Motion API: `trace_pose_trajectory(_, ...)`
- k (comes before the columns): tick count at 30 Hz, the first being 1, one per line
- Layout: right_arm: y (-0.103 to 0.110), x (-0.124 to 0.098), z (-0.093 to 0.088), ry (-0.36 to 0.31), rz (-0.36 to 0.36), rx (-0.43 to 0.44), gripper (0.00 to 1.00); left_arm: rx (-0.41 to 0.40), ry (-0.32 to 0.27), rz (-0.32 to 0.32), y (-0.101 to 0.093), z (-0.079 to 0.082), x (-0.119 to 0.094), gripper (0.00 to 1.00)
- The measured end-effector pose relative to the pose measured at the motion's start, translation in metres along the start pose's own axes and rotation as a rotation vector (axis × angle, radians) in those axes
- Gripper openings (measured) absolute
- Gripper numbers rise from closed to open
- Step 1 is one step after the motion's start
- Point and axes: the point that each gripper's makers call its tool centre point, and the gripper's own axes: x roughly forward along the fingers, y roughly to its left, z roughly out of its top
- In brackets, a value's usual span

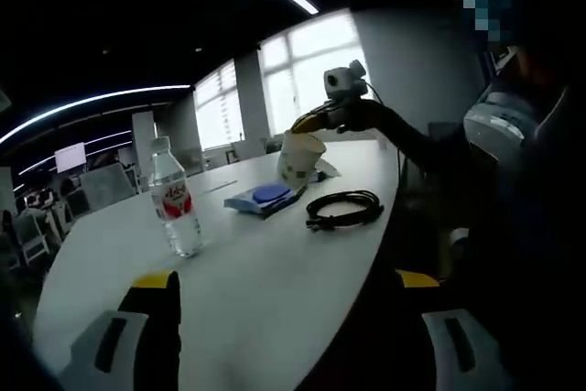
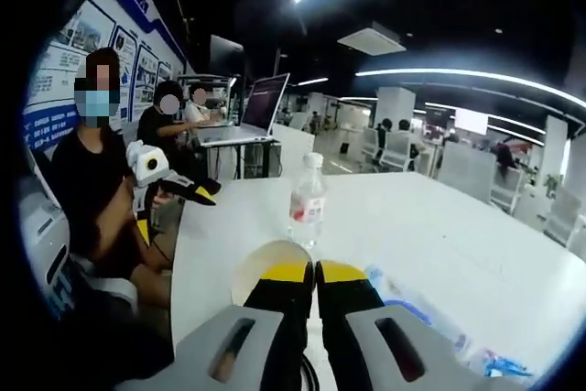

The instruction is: Arrange the tabletop items into an orderly group along one side of the table until the central work area is clear of visible clutter.

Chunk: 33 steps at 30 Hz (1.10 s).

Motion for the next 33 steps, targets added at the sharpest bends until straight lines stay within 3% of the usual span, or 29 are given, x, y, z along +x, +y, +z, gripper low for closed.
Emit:
trace_pose_trajectory(16,-0.011,0.008,0.015,-0.027,-0.009,0.005,0.0,0.001,0.0,0.003,0.0,0.001,0.001,0.94)
trace_pose_trajectory(33,-0.023,0.03,0.016,-0.028,-0.008,0.029,0.0,0.003,0.0,0.007,0.0,0.001,0.0,0.94)
